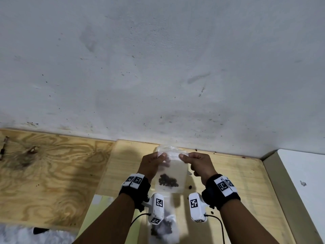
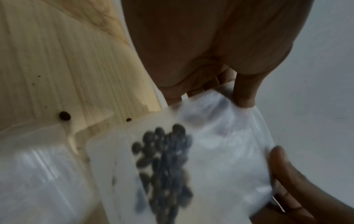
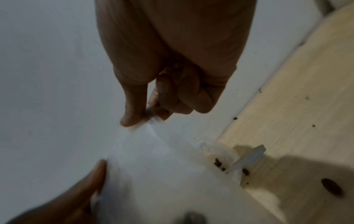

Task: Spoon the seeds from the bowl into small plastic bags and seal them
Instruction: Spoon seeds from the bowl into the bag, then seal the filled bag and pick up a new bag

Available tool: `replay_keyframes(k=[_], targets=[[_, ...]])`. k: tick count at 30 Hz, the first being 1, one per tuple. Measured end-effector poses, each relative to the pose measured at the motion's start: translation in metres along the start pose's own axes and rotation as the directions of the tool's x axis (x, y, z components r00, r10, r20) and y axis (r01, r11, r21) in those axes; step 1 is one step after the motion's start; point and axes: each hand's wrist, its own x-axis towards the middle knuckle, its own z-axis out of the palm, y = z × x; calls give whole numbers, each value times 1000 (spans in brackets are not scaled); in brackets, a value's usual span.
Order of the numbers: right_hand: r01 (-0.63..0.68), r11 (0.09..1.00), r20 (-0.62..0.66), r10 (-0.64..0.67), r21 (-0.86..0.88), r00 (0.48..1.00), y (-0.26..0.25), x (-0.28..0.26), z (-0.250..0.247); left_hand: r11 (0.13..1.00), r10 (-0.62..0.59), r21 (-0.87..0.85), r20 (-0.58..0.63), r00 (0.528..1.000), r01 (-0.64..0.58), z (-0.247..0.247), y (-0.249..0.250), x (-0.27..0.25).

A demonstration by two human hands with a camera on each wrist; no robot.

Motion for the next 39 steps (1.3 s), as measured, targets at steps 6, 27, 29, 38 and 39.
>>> replay_keyframes(k=[6,27,29,38,39], targets=[[-17,1000,-27,17,25,999,4,-2,4,1000,-13,3,-7,1000,13,-1,6,-5],[-60,946,-20,56,-319,998,76,-60,19,981,-121,155,32,992,115,-38,-59,-43],[-62,917,18,76,-395,997,89,-66,21,971,-170,168,-1,985,168,-40,-71,-52],[-88,813,132,199,-576,971,130,-86,28,942,-305,117,-102,947,315,-42,-113,-81],[-94,803,138,214,-589,967,133,-86,28,937,-306,139,-117,945,321,-41,-117,-81]])
